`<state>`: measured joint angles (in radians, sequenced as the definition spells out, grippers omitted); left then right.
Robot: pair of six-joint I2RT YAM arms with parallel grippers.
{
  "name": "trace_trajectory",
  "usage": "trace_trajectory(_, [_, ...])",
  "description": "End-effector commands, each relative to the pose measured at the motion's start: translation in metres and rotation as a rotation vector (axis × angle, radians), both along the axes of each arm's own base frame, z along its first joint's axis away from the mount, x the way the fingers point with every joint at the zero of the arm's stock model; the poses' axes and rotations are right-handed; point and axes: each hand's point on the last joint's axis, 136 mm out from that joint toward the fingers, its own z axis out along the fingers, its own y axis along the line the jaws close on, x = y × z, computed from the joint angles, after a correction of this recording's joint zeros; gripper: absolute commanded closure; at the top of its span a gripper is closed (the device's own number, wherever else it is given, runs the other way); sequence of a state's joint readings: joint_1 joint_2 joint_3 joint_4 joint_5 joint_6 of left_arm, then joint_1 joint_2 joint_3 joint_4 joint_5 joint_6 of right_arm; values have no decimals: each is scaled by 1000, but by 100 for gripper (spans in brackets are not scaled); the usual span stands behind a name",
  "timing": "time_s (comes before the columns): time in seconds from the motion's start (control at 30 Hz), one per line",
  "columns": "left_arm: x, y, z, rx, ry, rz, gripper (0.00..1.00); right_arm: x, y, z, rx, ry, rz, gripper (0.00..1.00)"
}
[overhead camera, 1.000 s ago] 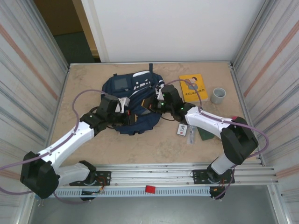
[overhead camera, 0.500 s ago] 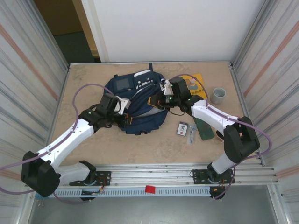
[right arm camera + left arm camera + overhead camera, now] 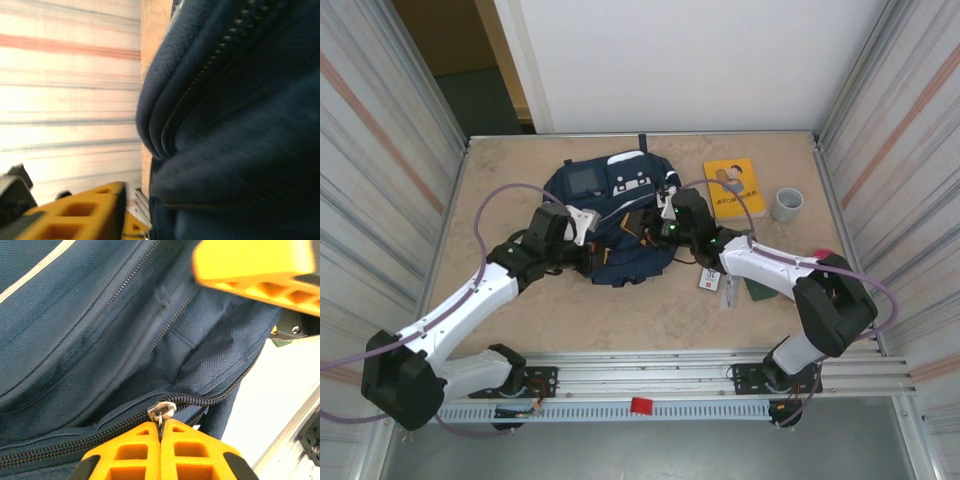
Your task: Pack the student bag
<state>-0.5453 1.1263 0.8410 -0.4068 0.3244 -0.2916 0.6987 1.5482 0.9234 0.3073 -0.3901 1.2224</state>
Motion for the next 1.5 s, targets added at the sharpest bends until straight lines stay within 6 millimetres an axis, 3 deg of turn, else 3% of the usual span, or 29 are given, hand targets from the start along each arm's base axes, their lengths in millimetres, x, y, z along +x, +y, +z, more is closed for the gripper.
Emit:
trace_trajectory(0.0, [5, -4, 20, -38, -72, 1, 100, 14, 5, 25, 69, -55, -61, 84])
trace_trajectory(0.13, [9, 19, 3, 80, -58, 66, 100, 15, -9, 40, -10, -107, -8, 99])
trace_trajectory(0.4, [31, 65, -13, 165, -54, 216, 100, 10, -45, 106, -38, -218, 158, 100])
trace_trajectory(0.6, [55, 84, -16, 164, -77, 287, 100, 5, -56, 151, 35, -287, 291, 100])
trace_trajectory(0.83, [68, 81, -6, 113, -149, 263, 100, 6, -55, 161, 47, -291, 387, 100])
trace_trajectory(1.13, [103, 123, -51, 239, -115, 404, 100, -13, -52, 182, 82, -314, 495, 100])
trace_trajectory(1.27, [120, 128, -55, 211, -116, 440, 100, -16, -49, 177, 77, -305, 503, 100])
trace_trajectory(1.37, [126, 122, -48, 174, -126, 435, 94, -14, -46, 173, 64, -304, 491, 100])
trace_trajectory(1.47, [124, 118, -34, 135, -126, 433, 73, -3, -42, 171, 48, -319, 433, 100])
